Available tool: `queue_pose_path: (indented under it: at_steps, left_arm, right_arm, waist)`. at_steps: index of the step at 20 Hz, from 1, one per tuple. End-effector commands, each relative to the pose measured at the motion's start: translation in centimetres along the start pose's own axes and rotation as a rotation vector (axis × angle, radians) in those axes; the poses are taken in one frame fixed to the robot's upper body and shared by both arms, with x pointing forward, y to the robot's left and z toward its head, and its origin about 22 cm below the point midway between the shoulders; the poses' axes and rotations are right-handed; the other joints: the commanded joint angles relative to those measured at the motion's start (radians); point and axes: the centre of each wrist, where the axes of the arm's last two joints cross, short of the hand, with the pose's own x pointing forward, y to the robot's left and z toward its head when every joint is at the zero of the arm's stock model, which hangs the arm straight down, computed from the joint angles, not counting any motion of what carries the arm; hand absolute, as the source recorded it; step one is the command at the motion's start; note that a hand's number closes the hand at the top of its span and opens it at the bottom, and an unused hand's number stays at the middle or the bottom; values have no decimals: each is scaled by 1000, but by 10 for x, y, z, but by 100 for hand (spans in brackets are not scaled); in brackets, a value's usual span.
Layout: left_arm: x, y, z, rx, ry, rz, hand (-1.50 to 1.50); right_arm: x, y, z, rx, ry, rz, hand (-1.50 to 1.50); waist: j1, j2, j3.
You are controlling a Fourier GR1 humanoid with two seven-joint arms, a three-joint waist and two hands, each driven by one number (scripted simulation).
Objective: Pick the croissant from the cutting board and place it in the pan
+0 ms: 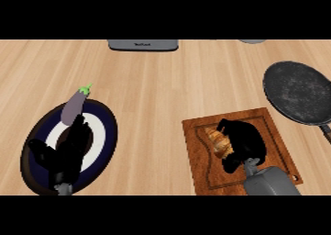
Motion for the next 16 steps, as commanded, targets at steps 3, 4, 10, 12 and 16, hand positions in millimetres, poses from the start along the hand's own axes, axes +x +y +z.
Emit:
queue_pose_path:
  at_steps: [3,4,10,12,16]
  left_arm:
    - [-7,-2,-3,38,39,6,0]
    - [-4,-2,6,9,42,-3,0]
    - [-1,7,3,44,29,3,0]
    - [-17,8,8,45,42,14,0]
    - [-3,-6,9,30,34,14,0]
  right_arm:
    - [1,17,45,70,-355,167,150]
    - [7,9,47,6,-349,171,150]
    - [1,-33,81,-390,-414,116,150]
    - [2,-55,90,-527,-376,46,150]
    - [-20,-80,114,-592,-344,-36,150]
  waist:
    - [-31,8,5]
    - [-21,8,5]
    - [-38,4,5]
    - [-42,5,4]
    - [-29,8,5]
